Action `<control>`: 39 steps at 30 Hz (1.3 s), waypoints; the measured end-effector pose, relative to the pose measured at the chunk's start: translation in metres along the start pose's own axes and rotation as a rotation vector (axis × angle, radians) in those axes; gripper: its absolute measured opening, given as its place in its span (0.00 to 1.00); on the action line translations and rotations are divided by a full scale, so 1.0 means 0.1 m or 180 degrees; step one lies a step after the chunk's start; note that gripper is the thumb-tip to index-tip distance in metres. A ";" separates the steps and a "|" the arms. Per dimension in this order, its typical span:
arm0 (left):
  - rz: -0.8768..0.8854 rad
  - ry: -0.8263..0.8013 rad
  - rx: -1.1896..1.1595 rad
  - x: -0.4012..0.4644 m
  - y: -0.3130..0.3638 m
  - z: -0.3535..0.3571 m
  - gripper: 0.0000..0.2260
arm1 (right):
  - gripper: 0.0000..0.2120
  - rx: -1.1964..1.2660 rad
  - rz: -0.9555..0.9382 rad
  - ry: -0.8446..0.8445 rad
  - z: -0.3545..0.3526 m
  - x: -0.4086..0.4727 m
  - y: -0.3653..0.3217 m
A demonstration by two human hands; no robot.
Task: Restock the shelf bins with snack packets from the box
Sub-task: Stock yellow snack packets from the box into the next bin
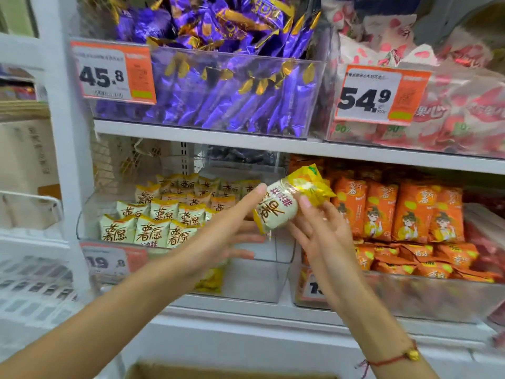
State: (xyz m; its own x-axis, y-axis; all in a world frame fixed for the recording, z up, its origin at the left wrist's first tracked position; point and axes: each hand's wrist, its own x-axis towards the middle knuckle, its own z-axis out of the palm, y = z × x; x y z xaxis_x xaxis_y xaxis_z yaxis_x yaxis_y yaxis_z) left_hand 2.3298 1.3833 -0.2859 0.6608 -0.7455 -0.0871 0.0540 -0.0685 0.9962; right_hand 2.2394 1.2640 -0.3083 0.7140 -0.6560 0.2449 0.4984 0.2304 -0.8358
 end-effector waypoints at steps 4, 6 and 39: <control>0.0454 -0.0106 -0.0694 -0.22 -0.17 0.03 0.21 | 0.27 -0.0328 -0.0380 -0.0189 0.13 -0.19 0.17; 0.0656 0.0222 -0.0749 -0.22 -0.14 -0.06 0.27 | 0.29 -0.0868 -0.0700 -0.0302 0.08 -0.18 0.15; 0.0820 0.0446 0.4719 1.85 -0.16 -0.56 0.38 | 0.34 -0.5934 -0.1826 -0.0511 -0.69 0.23 0.24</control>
State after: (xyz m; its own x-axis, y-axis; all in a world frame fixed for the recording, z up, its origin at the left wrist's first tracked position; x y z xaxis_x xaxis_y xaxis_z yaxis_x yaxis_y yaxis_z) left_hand 2.4932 1.2841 -0.3181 0.6029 -0.7794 0.1704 -0.7964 -0.6007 0.0699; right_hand 2.2334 1.2050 -0.3566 0.7677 -0.2790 0.5769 -0.3301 -0.9438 -0.0172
